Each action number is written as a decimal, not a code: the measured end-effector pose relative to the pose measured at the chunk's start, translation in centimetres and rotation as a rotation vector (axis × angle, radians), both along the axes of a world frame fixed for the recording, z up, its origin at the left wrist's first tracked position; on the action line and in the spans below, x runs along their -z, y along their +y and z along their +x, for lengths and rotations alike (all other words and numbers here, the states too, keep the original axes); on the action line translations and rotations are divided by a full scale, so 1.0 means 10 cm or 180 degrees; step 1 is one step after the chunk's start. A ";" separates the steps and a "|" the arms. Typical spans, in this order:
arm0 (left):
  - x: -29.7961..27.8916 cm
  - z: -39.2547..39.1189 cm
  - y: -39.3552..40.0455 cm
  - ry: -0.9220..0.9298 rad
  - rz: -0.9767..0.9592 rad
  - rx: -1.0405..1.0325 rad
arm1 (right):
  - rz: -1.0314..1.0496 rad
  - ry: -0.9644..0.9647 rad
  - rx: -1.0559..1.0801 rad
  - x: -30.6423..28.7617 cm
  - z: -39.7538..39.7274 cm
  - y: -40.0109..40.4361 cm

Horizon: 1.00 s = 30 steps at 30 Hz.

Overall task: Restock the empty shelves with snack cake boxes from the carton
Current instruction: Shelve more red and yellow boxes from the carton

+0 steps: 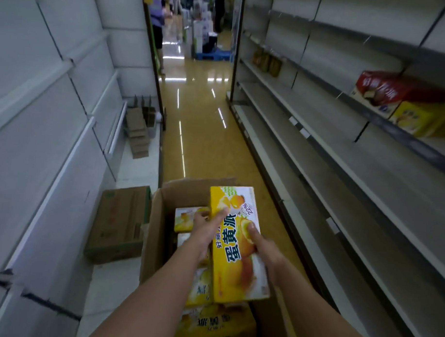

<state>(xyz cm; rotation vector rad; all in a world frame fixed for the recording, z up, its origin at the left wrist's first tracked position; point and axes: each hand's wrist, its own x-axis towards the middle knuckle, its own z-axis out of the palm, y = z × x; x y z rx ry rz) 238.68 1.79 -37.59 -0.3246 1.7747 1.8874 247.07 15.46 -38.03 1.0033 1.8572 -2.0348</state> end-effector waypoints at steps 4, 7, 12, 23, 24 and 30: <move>-0.20 0.02 0.40 0.0995 -0.0725 0.0713 | 0.0163 0.0279 0.0226 -0.25 0.15 0.32; -0.36 -0.01 0.64 0.1222 -0.0815 0.1778 | 0.0518 0.0546 0.0863 -0.51 0.21 0.77; -0.54 0.05 1.08 0.0836 -0.0372 0.2497 | 0.0626 0.0486 0.0140 -0.85 0.43 1.50; -0.85 0.50 2.29 0.0779 -0.0970 0.0253 | 0.0280 0.0990 0.1347 -0.83 0.77 2.84; -0.80 0.47 2.41 0.0513 -0.0699 0.0218 | 0.0239 0.1035 0.1319 -0.84 0.78 3.01; -0.64 0.41 2.94 0.0162 0.0190 0.0444 | 0.0893 0.1128 0.0828 -0.97 0.81 3.69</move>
